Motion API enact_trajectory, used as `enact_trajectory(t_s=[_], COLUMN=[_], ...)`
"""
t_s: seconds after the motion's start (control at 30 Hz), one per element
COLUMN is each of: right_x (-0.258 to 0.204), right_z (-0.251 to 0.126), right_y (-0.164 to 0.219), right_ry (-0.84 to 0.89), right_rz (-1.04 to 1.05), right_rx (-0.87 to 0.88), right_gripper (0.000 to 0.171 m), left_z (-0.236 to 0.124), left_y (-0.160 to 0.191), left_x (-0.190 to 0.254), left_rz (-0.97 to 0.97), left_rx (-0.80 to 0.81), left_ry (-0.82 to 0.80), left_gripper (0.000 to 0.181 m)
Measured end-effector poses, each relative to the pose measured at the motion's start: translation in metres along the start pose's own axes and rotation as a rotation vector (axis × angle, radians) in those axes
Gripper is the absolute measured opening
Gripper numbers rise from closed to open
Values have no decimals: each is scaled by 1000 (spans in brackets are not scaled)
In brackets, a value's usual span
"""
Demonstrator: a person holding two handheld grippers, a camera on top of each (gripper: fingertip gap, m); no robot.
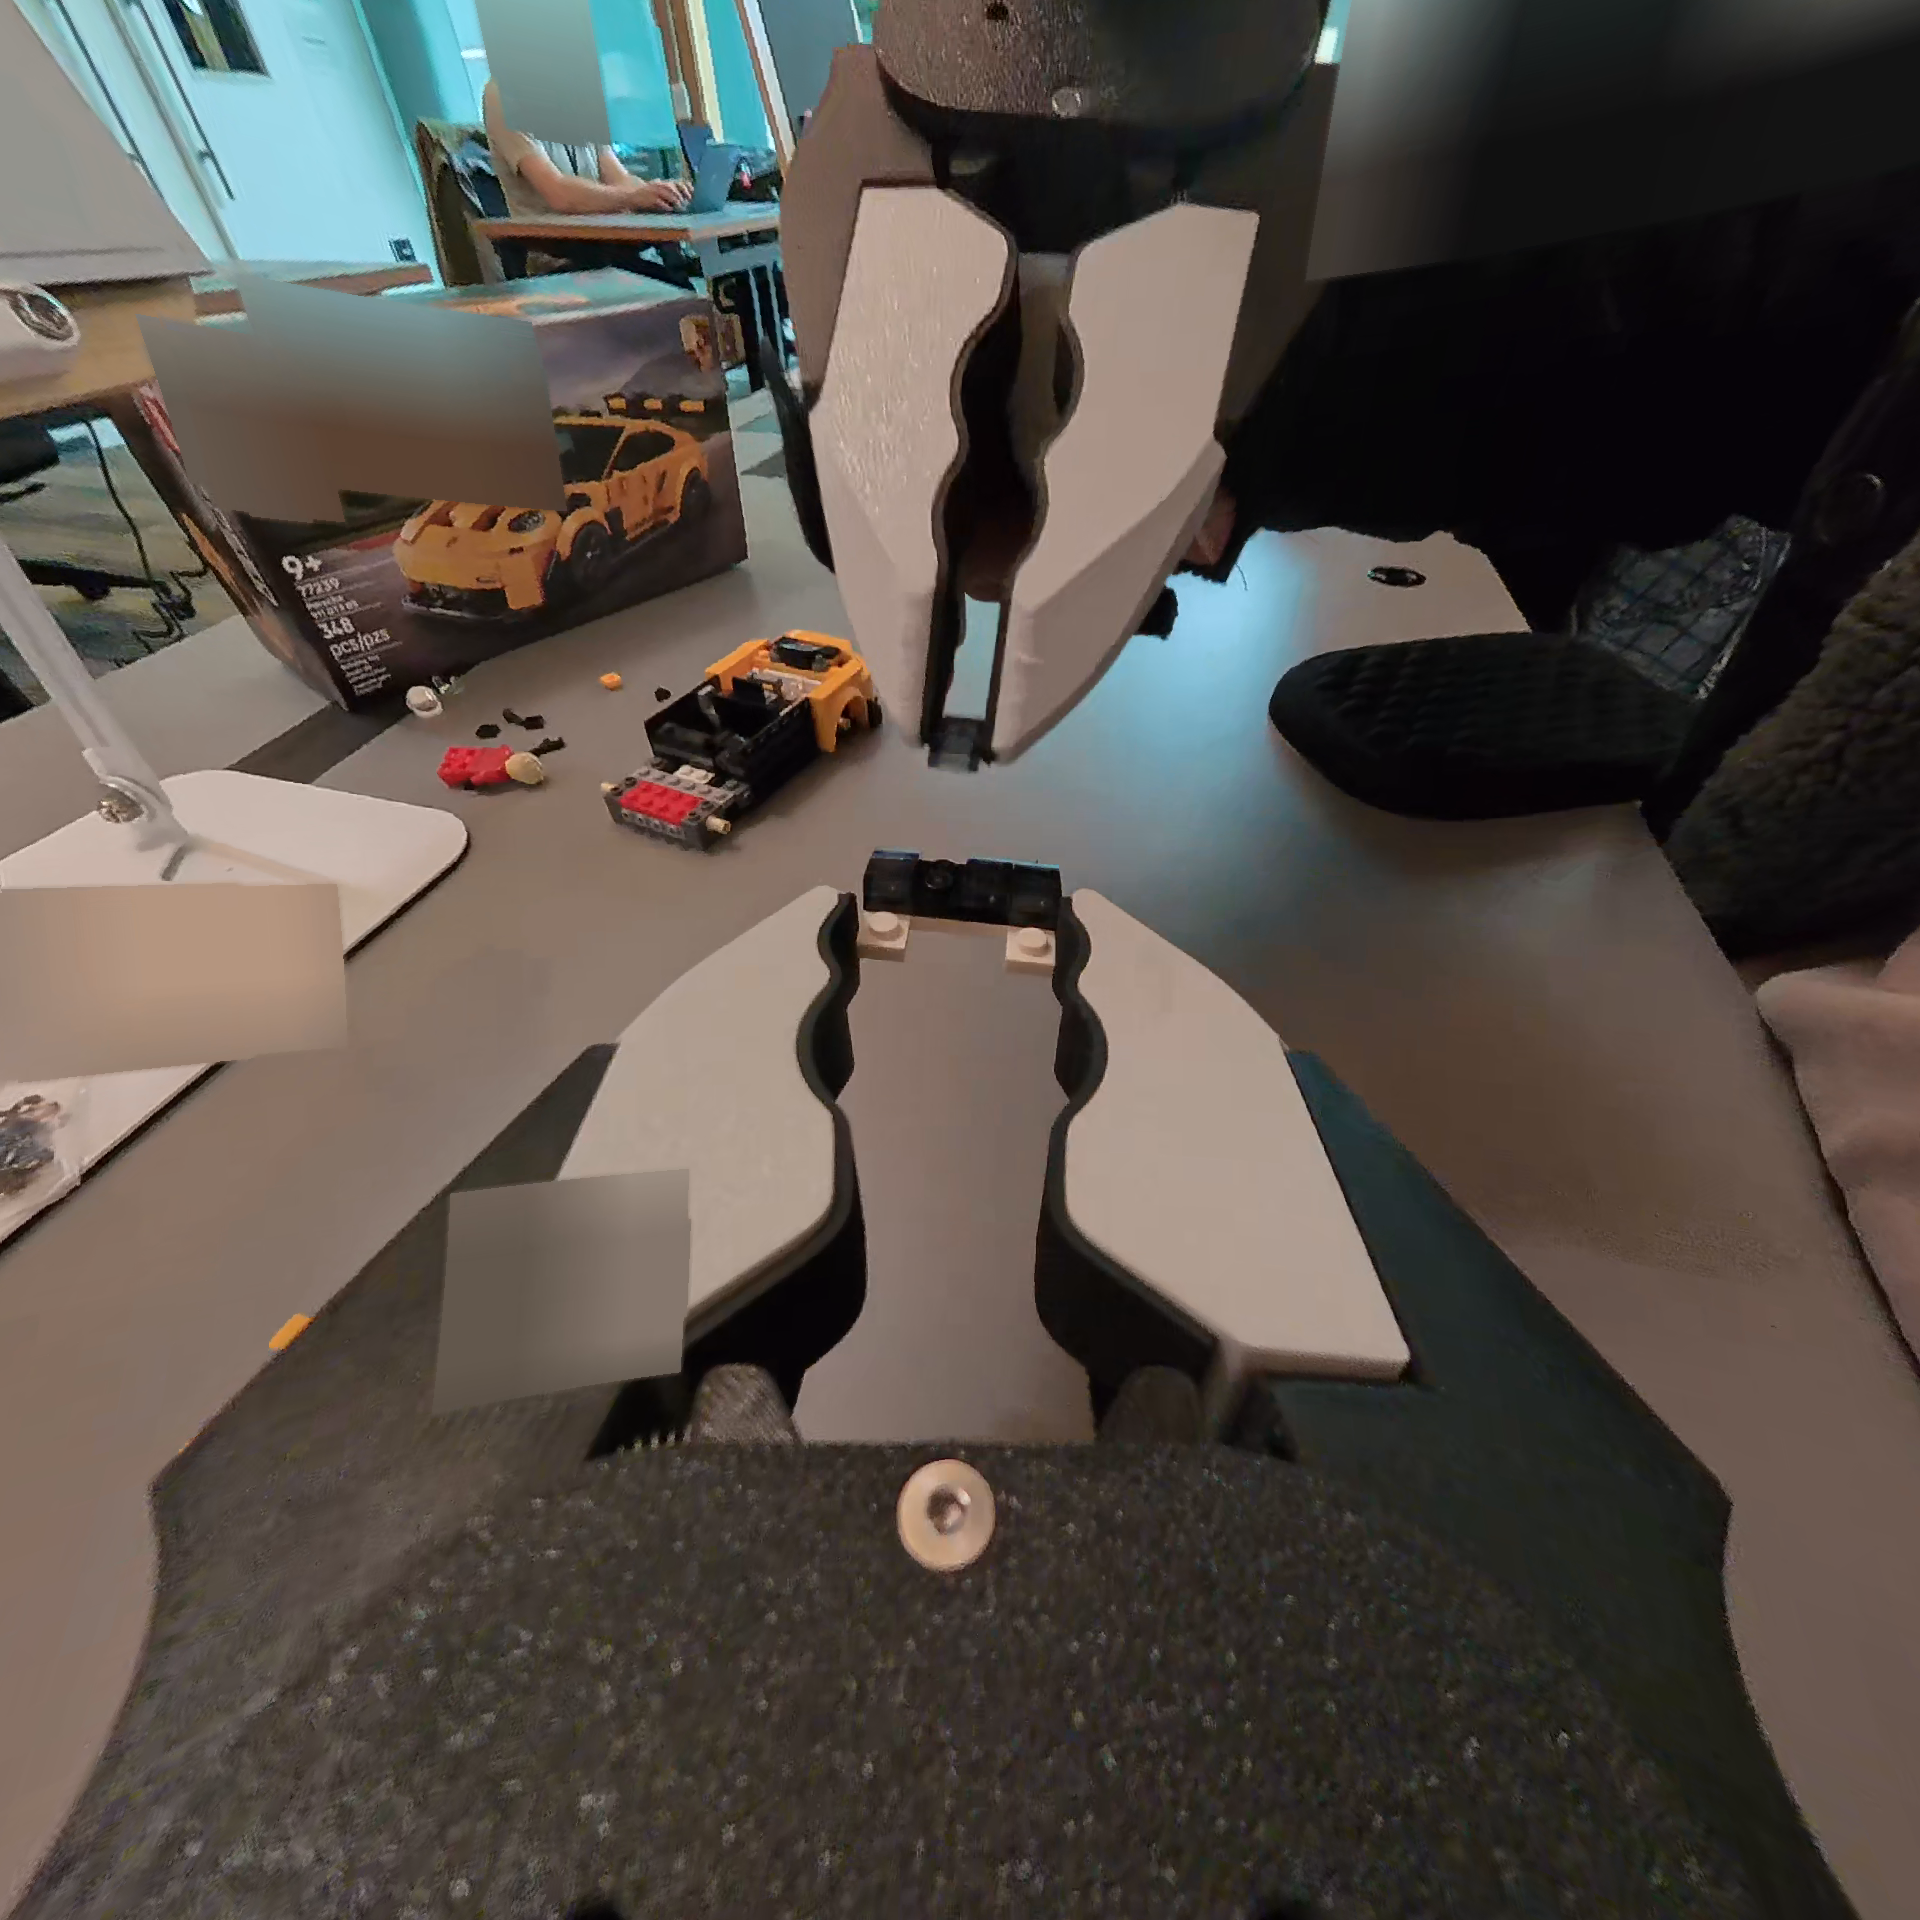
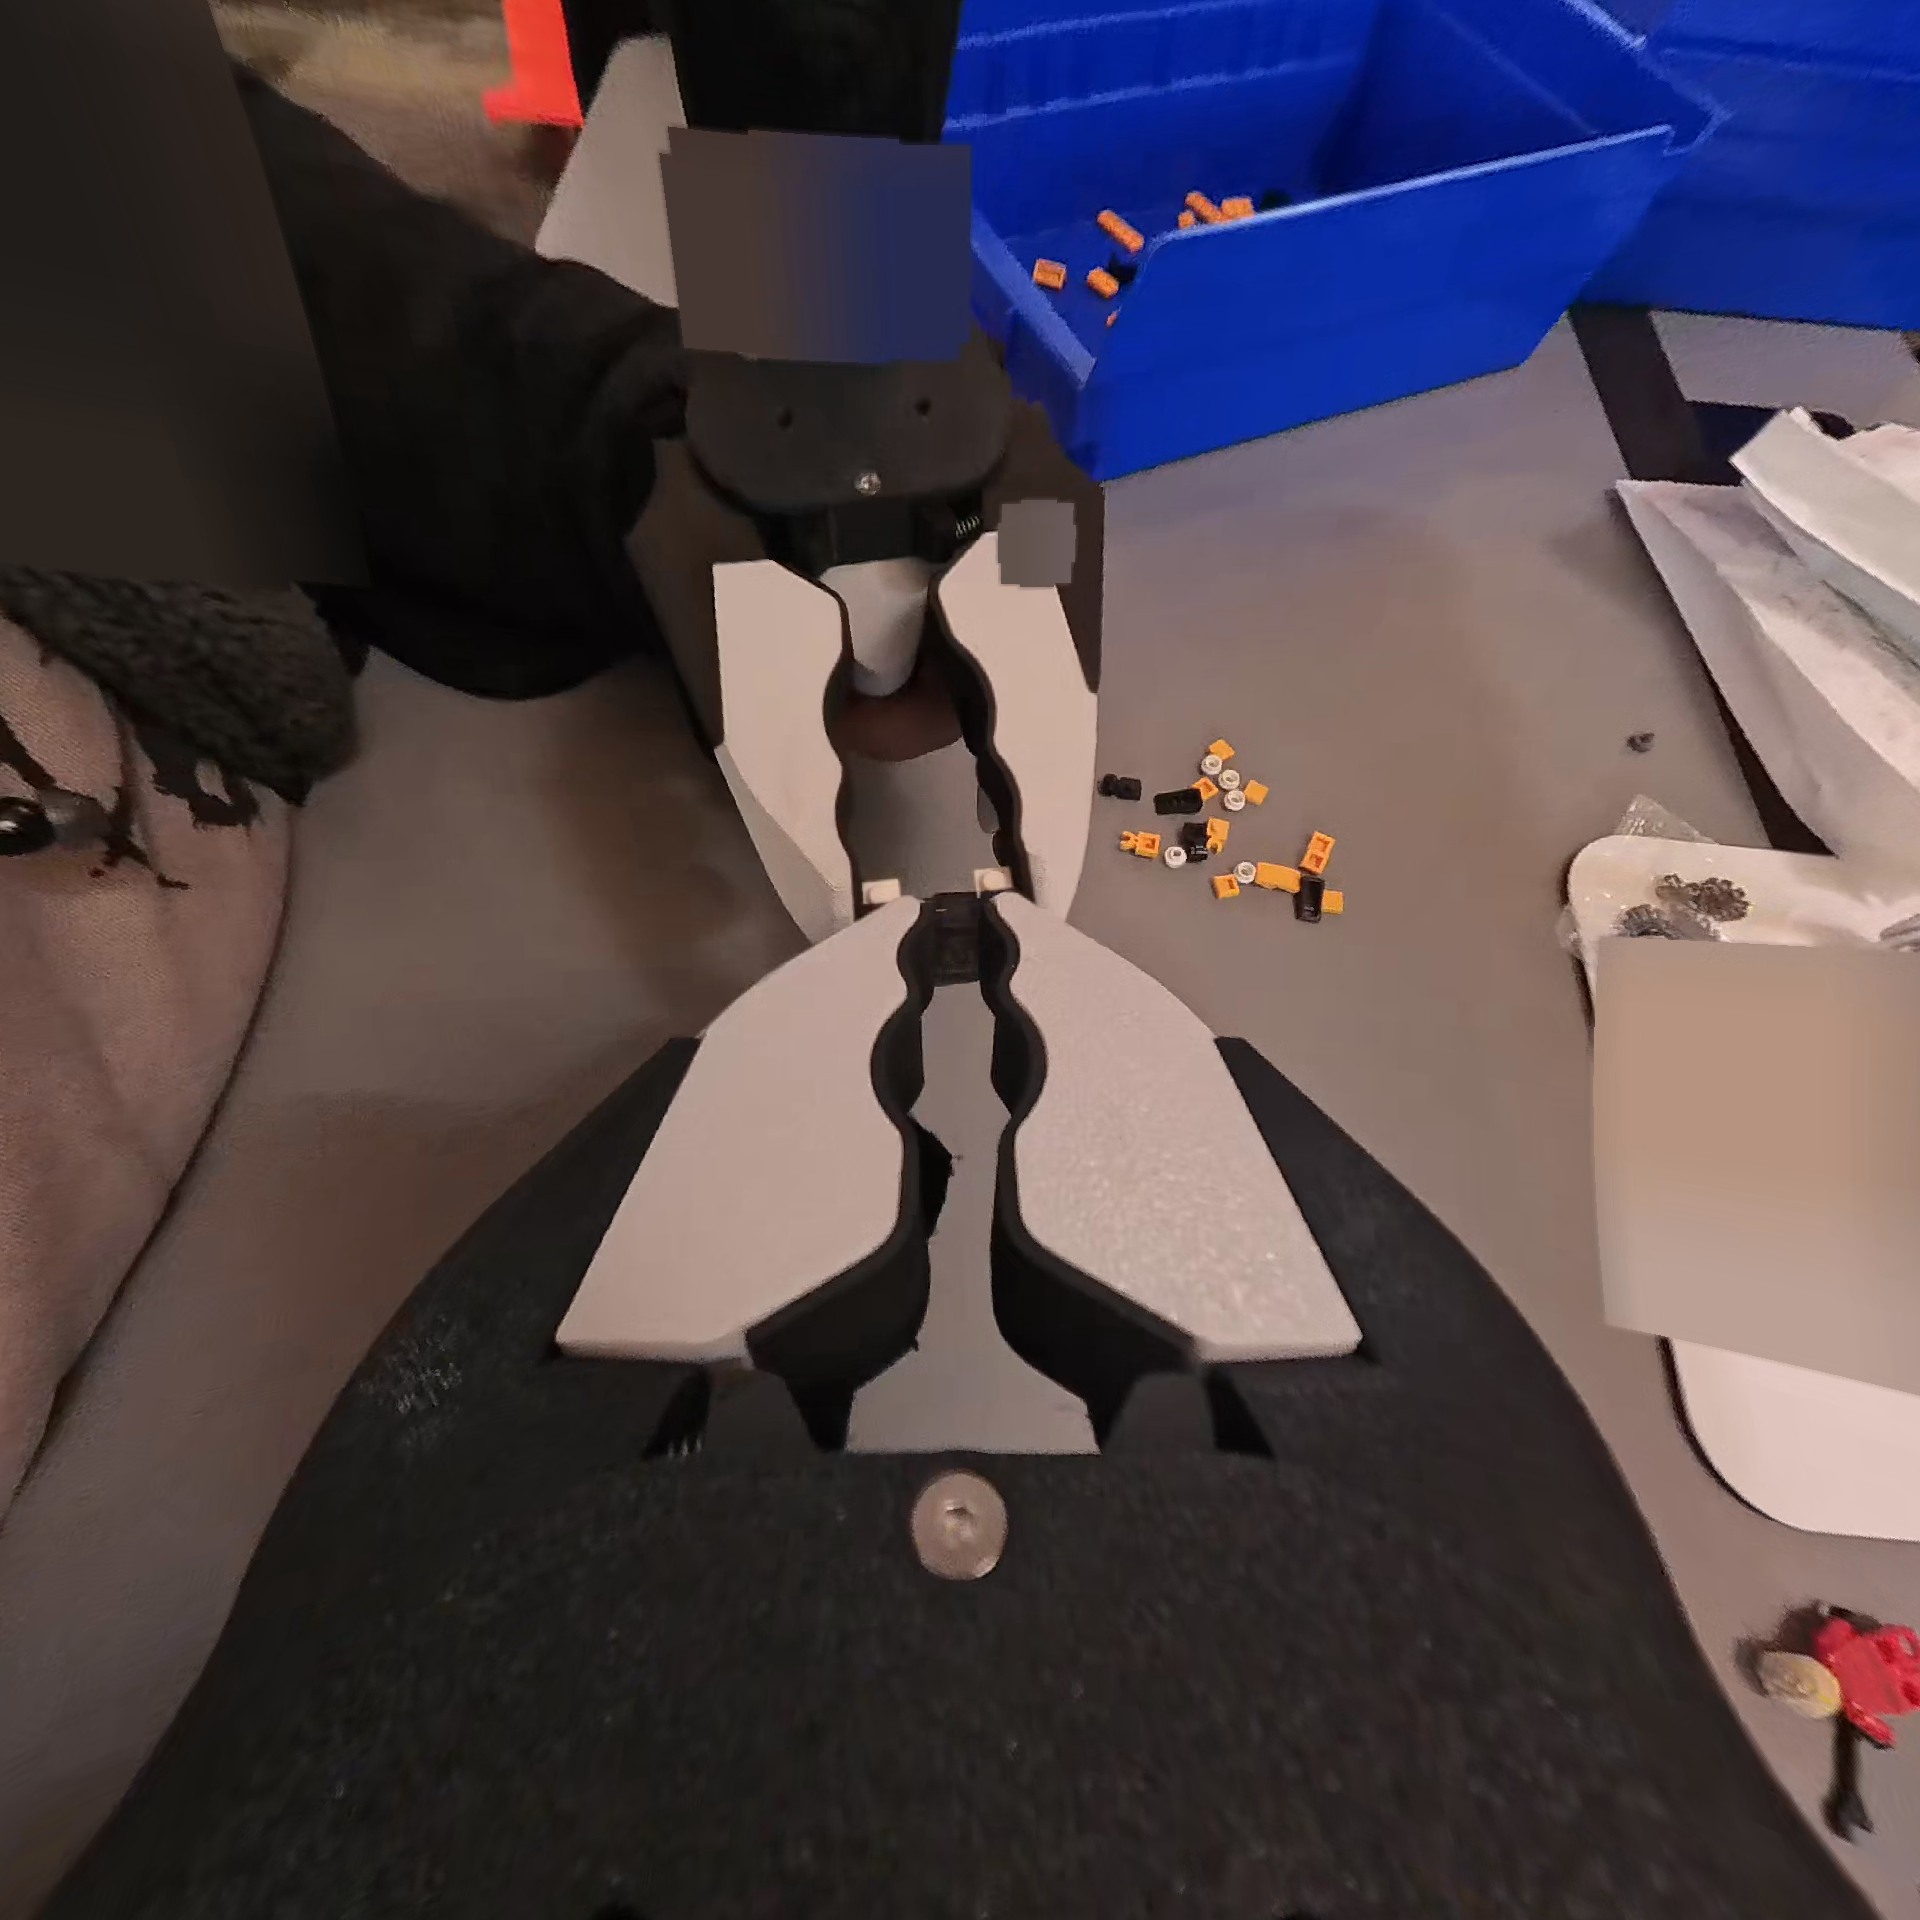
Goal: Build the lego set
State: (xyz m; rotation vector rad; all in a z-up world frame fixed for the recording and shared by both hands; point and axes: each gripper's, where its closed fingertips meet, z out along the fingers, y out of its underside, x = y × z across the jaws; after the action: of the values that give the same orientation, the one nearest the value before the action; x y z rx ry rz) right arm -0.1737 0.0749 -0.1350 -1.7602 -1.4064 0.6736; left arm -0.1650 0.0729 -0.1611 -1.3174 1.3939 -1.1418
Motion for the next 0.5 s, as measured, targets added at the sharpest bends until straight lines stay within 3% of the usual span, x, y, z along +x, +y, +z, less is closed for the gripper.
enact_trajectory(t_s=[0.5], right_x=[-5], right_z=[6], right_y=[0], right_ry=[-56], right_rz=[37], right_rx=[-100], right_gripper=[9], left_z=[-1], left_y=[-11], left_x=[6], left_rz=[-10], left_rx=[70], left_ry=[20], left_gripper=[35])
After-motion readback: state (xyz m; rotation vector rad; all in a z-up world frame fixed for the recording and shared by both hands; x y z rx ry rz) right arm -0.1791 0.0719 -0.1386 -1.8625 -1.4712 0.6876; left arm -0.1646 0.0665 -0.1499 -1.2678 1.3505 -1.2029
